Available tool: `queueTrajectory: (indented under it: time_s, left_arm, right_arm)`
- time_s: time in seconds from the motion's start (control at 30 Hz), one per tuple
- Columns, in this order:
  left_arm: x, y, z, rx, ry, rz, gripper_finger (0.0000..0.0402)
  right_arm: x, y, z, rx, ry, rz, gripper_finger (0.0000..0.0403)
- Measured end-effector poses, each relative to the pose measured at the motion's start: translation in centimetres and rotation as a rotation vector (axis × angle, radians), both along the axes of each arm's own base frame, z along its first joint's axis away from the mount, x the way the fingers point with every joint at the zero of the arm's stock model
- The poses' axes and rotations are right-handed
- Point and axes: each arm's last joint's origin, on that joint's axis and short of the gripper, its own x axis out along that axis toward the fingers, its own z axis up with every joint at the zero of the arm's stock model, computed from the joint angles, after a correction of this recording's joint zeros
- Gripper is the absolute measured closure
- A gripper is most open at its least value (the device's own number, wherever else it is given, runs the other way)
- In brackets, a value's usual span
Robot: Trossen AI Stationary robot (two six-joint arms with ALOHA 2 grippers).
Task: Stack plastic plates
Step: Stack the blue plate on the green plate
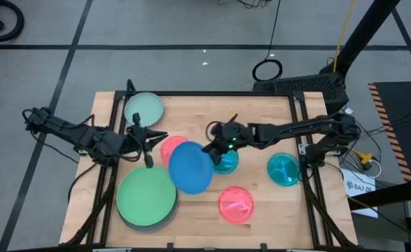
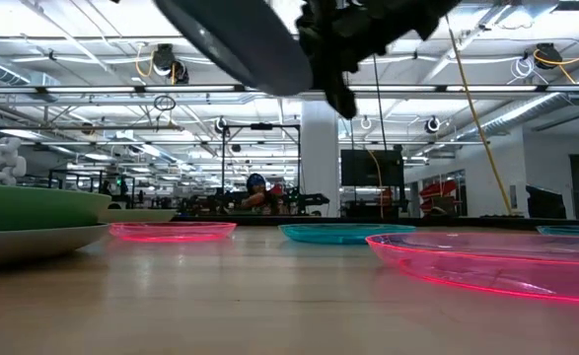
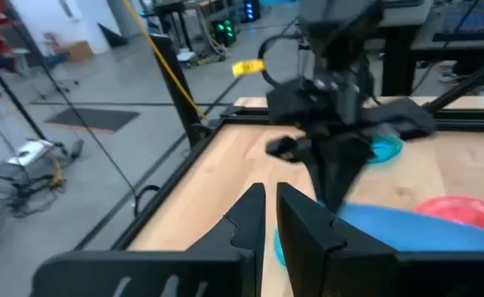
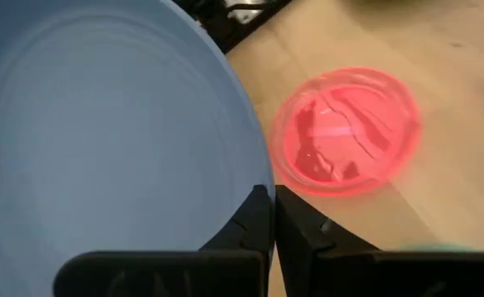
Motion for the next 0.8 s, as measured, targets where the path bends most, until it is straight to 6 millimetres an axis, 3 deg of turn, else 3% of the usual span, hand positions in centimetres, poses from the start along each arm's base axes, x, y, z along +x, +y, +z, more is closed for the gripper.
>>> queueTrajectory:
  time_s: [0.43, 0.8]
  left_arm:
    - [-1.9, -1.4, 0.7, 0.004, -0.038, -0.086, 0.0360]
    - [-1.9, -1.4, 0.7, 0.026, -0.036, -0.054, 0.0360]
  right_arm:
    - [7.9, 1.4, -1.5, -0.043, 0.046, 0.073, 0.0402]
    - [12.7, 2.1, -2.5, -0.055, 0.024, 0.120, 0.0402]
